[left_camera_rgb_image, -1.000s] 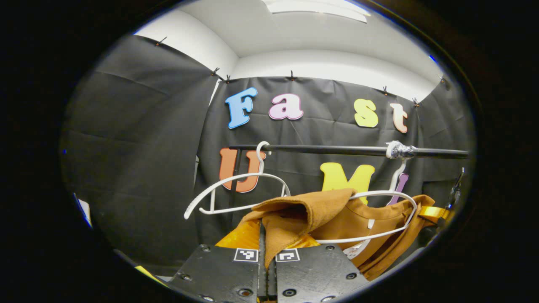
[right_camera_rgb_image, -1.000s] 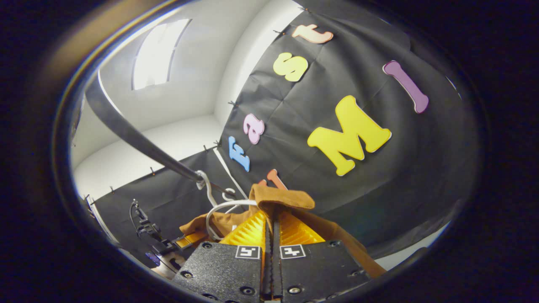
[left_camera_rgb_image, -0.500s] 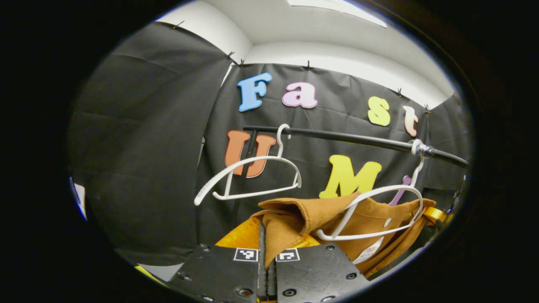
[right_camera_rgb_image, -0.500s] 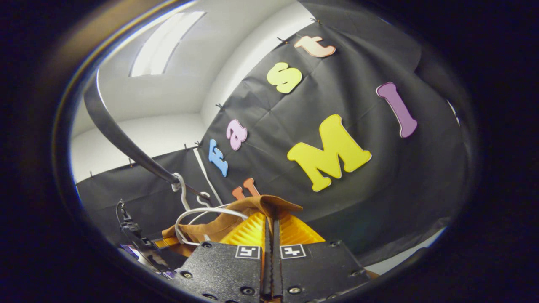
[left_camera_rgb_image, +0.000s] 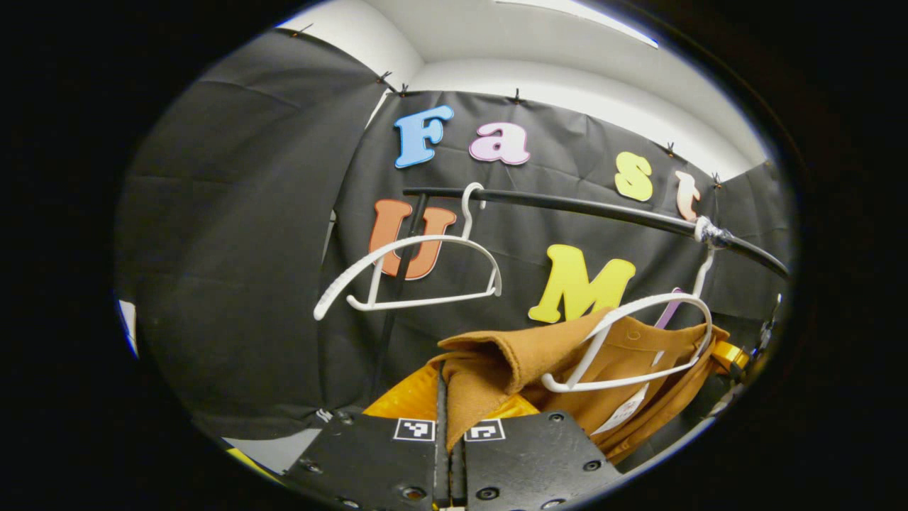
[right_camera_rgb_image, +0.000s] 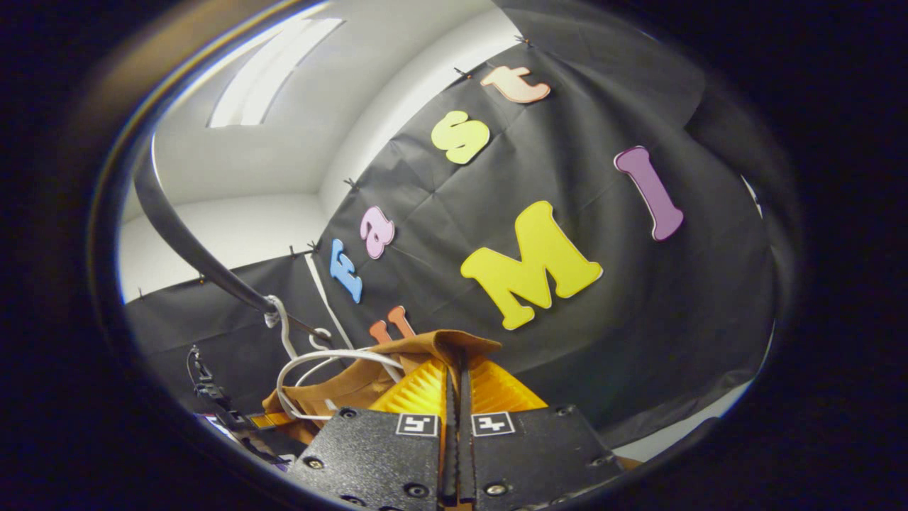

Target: Grasp the clothes on the hanger with both hands and then place them into the laundry hamper below.

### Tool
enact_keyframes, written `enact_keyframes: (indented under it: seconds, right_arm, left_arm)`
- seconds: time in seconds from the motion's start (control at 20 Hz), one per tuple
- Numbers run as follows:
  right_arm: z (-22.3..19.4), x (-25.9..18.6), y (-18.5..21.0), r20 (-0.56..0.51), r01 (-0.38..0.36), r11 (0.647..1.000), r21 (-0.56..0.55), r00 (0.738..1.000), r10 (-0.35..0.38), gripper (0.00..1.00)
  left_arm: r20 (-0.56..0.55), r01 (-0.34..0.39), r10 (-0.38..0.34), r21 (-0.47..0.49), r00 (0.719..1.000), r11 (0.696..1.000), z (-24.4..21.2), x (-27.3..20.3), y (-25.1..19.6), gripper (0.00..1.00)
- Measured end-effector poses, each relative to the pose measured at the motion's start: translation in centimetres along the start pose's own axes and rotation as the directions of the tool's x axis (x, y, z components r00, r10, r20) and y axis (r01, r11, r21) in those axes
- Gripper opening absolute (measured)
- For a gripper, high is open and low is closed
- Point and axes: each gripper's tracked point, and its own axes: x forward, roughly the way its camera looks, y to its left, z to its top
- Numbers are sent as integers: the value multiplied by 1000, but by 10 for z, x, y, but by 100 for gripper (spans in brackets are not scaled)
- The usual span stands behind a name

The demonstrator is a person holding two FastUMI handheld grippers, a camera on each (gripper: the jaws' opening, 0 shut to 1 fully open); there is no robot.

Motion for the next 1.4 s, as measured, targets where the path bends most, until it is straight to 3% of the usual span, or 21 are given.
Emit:
enact_keyframes:
  seconds: [0.2, 0.6, 0.95, 1.15, 1.4]
  right_arm:
    - [7, -3, 17, 30, -77, 996, 43, 997, 76, 4]
    - [13, -8, 15, 49, -122, 986, 116, 992, 117, 4]
    - [19, -10, -6, 45, -36, 998, 59, 998, 34, 4]
    - [-2, -9, -25, 7, 18, 996, 82, 1000, -18, 4]
    - [-18, -16, -37, -29, 45, 995, 87, 999, -42, 4]
  left_arm:
    - [50, 25, -23, -34, 998, 999, 25, 2, -4, 6]
    - [85, 66, -66, 4, 994, 998, 48, 7, -16, 6]
    - [45, 107, -108, 12, 993, 994, 34, 7, -20, 6]
    - [1, 110, -111, -65, 994, 992, 10, 6, -18, 6]
    - [-10, 113, -115, -91, 993, 989, -2, -1, -15, 6]
